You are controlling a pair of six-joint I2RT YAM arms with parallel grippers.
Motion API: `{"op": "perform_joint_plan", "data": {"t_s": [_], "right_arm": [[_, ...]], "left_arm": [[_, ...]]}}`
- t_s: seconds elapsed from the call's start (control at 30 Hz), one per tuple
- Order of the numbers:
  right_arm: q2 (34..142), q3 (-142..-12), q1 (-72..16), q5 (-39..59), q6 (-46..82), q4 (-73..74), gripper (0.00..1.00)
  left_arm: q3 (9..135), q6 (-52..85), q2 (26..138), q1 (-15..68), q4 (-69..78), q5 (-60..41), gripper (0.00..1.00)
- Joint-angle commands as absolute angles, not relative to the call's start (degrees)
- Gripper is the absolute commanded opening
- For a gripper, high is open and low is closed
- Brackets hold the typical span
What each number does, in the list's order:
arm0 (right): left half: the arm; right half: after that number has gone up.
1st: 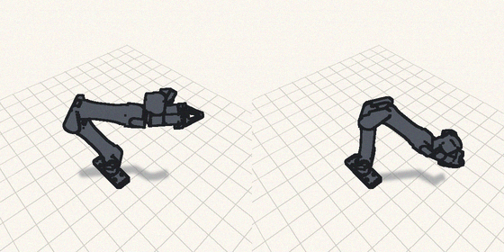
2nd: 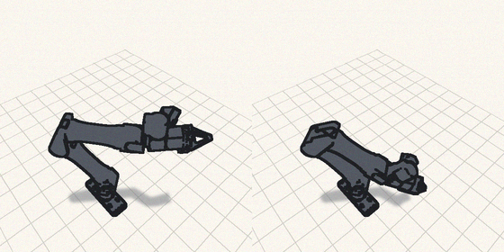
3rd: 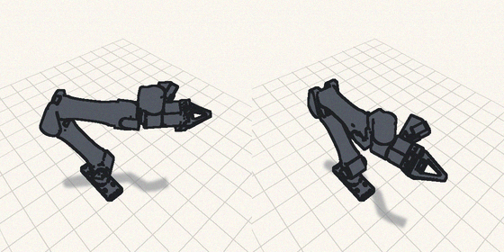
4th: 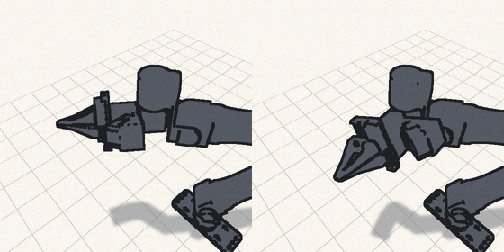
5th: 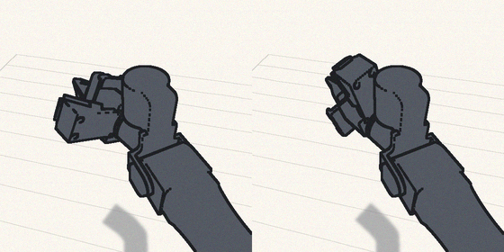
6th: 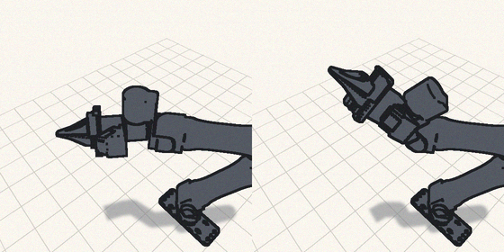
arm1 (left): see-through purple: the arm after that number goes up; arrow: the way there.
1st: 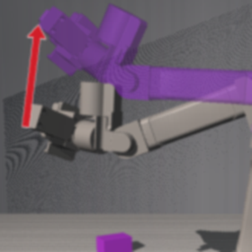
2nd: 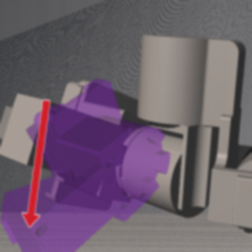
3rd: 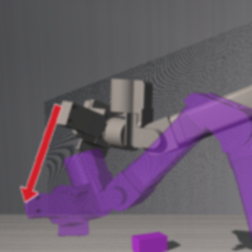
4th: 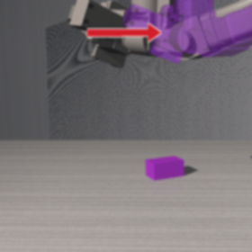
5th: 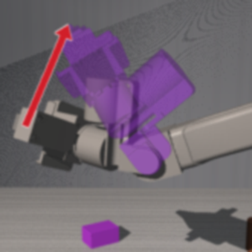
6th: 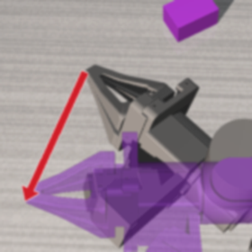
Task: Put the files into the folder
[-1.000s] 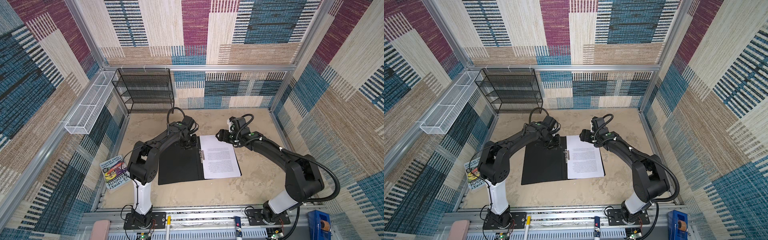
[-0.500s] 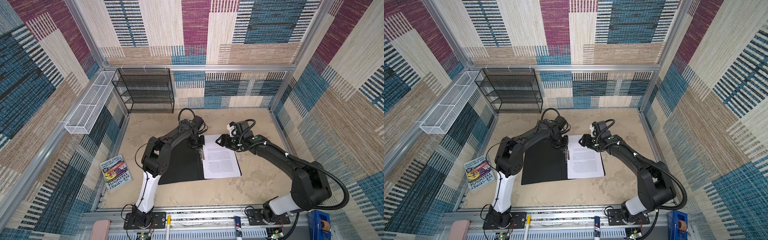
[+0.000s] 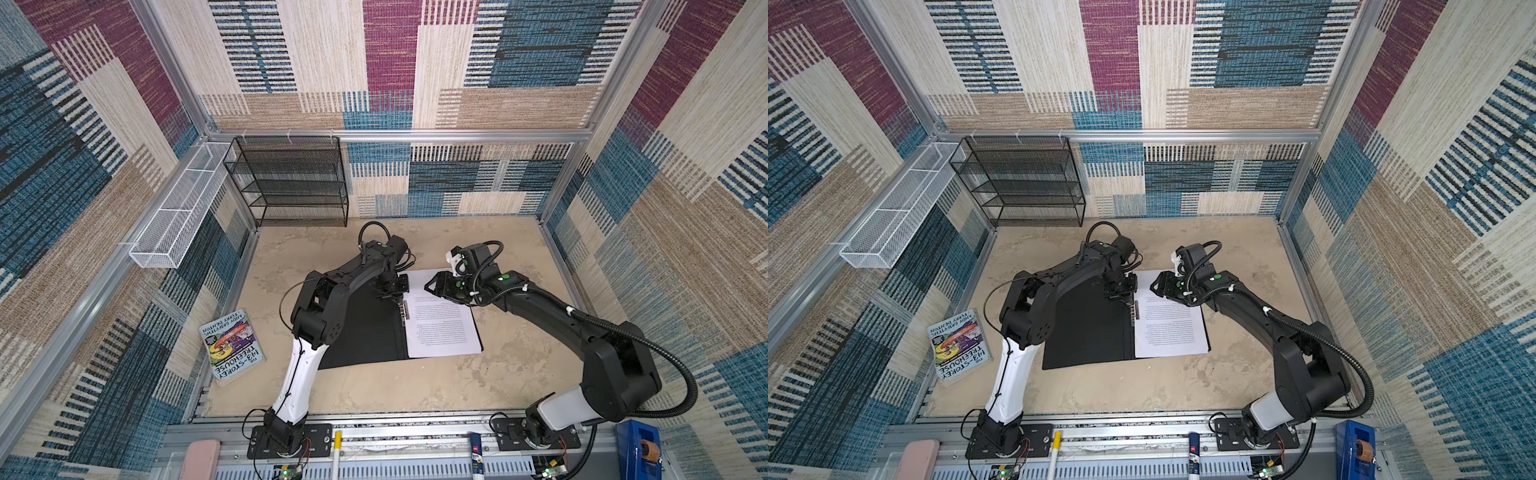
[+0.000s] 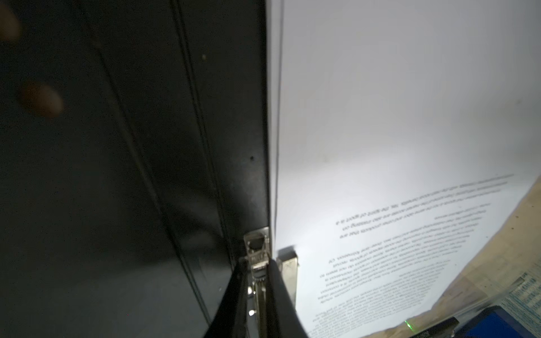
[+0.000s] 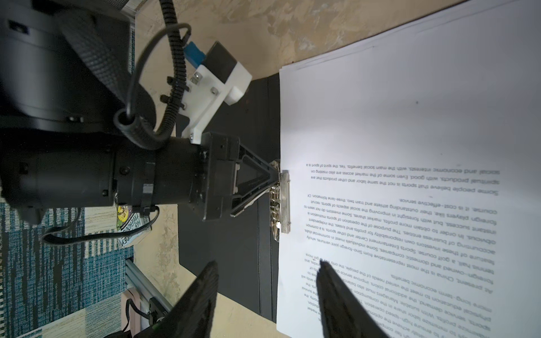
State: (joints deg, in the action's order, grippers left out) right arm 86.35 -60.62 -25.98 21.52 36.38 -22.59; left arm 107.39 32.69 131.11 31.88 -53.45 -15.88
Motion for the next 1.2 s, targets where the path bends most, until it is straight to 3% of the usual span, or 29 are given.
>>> {"op": "perform_joint_plan", "data": {"t_s": [0.0, 0.73, 1.17], "right_arm": [[87.0, -60.8, -26.7, 23.4, 38.0, -21.3, 0.54], [102.3, -67.3, -32.9, 30.0, 43.1, -17.0, 0.49], [105.0, -65.5, -31.6, 32.7, 50.9, -11.6, 0.35]], "left_arm": [[107.3, 31.6, 131.4, 31.9, -54.4, -16.0, 0.12], [107.5, 31.8, 132.1, 31.8, -54.3, -17.3, 0.11], [106.9, 32.2, 132.2, 31.7, -54.0, -17.9, 0.10]]}}
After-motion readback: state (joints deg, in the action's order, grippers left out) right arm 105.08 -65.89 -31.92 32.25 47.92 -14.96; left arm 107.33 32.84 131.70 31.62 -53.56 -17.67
